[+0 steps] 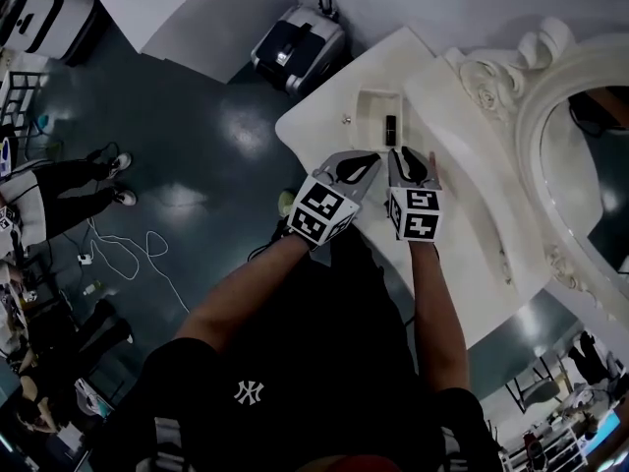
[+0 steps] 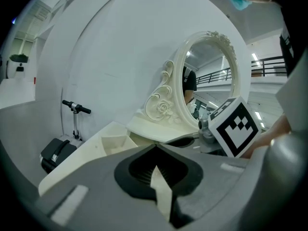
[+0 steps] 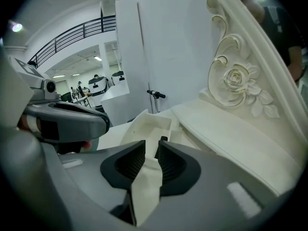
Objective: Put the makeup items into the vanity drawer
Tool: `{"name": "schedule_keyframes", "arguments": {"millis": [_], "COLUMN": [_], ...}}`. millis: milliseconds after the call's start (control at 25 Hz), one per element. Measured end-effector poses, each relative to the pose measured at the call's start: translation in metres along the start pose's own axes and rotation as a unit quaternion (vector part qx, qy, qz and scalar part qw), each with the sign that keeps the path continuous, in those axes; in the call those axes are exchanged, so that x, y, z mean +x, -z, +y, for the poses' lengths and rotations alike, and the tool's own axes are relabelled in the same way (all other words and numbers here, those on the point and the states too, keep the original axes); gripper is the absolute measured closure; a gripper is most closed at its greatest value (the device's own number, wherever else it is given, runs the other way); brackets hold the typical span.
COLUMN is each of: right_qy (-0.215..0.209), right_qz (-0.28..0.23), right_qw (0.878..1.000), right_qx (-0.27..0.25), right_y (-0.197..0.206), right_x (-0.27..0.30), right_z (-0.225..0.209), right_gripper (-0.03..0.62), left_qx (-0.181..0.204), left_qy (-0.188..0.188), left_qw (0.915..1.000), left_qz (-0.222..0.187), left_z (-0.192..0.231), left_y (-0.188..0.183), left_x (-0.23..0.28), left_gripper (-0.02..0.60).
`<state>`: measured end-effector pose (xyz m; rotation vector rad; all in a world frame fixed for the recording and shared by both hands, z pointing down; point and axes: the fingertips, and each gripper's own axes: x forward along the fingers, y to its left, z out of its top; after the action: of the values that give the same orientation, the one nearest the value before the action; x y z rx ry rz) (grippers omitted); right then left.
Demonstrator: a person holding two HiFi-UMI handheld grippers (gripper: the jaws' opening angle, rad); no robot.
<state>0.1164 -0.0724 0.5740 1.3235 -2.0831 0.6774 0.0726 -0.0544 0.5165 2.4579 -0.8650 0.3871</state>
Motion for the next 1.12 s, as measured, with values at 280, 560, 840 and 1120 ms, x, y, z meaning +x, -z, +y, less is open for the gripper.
{"name": "schedule_keyframes", "arguments": {"millis": [280, 560, 840, 1120], "right_qy": [0.022, 0.034, 0.025, 0.006], "right_qz": [0.012, 0.049, 0.079, 0.095], "right_qw": [1.0, 0.997, 0.993, 0.988], "right_qx": [-0.002, -0.041, -0.086, -0.122], "right_y": [0.024, 0.058, 0.082, 0.089], "right_x": [-0.022, -0.027, -0.019, -0.007], "right_z": [-0.018, -0.041, -0.051, -0.056], "right_gripper": [0.468, 0.414, 0.367, 0.341], "left_qx": [0.009, 0.01, 0.008, -0.001], "left_qy": [0.015, 0.018, 0.015, 0.007], "left_qw": [0.9998, 0.9996, 0.9995, 0.9995], "left_qz": [0.007, 0.018, 0.026, 0.031], "left_z": [-0.024, -0.039, -0.045, -0.041], "left_y": [0.007, 0.02, 0.029, 0.035], "left_x": [0.008, 0.015, 0.021, 0.028], "left_gripper": [0.581, 0.581, 0.581, 0.581]}}
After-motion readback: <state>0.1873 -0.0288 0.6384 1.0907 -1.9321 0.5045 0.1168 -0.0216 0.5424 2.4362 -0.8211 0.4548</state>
